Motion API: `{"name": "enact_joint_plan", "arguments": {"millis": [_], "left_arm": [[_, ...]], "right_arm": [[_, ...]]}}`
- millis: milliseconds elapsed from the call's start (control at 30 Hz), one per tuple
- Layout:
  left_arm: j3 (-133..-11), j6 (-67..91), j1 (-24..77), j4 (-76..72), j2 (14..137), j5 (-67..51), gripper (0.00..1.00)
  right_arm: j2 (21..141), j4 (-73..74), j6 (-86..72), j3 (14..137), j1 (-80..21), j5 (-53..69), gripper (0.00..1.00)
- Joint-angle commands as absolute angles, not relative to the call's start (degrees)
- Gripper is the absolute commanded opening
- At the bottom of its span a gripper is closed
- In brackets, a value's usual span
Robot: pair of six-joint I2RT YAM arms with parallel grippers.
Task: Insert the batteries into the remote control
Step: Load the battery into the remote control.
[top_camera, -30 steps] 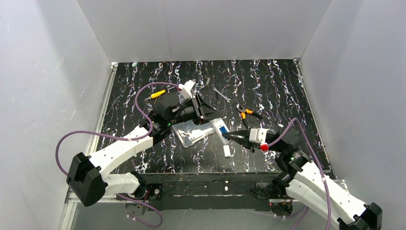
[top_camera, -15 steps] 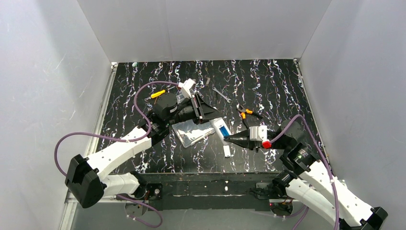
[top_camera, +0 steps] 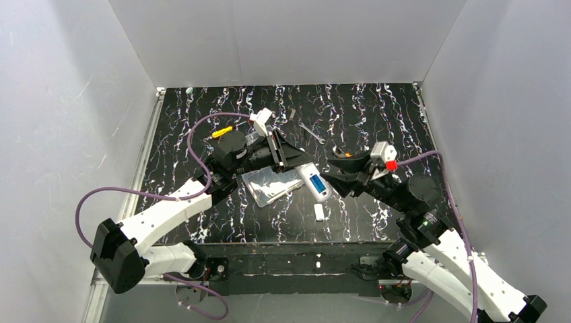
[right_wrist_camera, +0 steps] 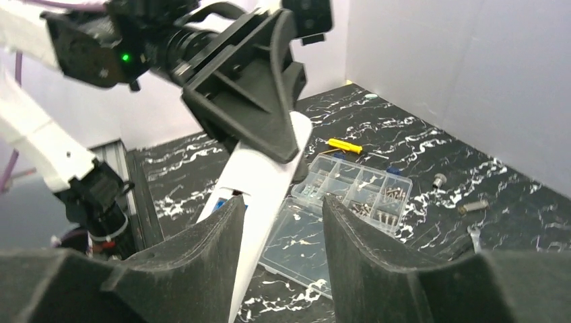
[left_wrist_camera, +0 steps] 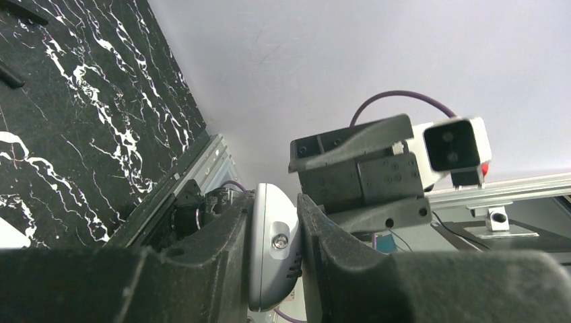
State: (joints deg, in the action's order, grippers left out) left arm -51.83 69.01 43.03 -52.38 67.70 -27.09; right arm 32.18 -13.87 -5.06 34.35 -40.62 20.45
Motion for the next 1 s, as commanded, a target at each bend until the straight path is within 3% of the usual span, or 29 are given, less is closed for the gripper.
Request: {"name": "enact_joint_plan", "arguments": {"millis": [0, 200, 333, 367, 567, 967], "left_arm": [[-54.62, 67.33, 43.40, -55.40, 64.53, -29.75, 0.00], [-55.08, 66.95, 43.38, -55.87, 65.48, -30.38, 0.00], [-55.03, 66.47, 43.33, -55.36, 65.60, -30.58, 0.00], [-55.02, 66.45, 43.35, -55.37, 65.60, -30.59, 0.00], [-55.18, 66.30, 43.29, -55.33, 65.57, -30.66, 0.00], [-55.08, 66.35, 43.34, -56.13, 65.83, -30.67, 0.00]], "right_arm": [[31.00, -15.15, -19.16, 37.06, -40.74, 11.19, 0.55], [33.96, -4.67, -32.84, 41.07, -40.69, 10.51, 0.56], [35.02, -5.61, -37.44, 41.40, -40.69, 20.67, 0.62], [34.88, -6.89, -38.51, 40.70, -40.69, 22.67, 0.68], [32.64, -7.42, -41.66, 37.22, -40.69, 22.55, 0.73], [32.00, -12.36, -45.75, 32.06, -40.56, 20.66, 0.60]]}}
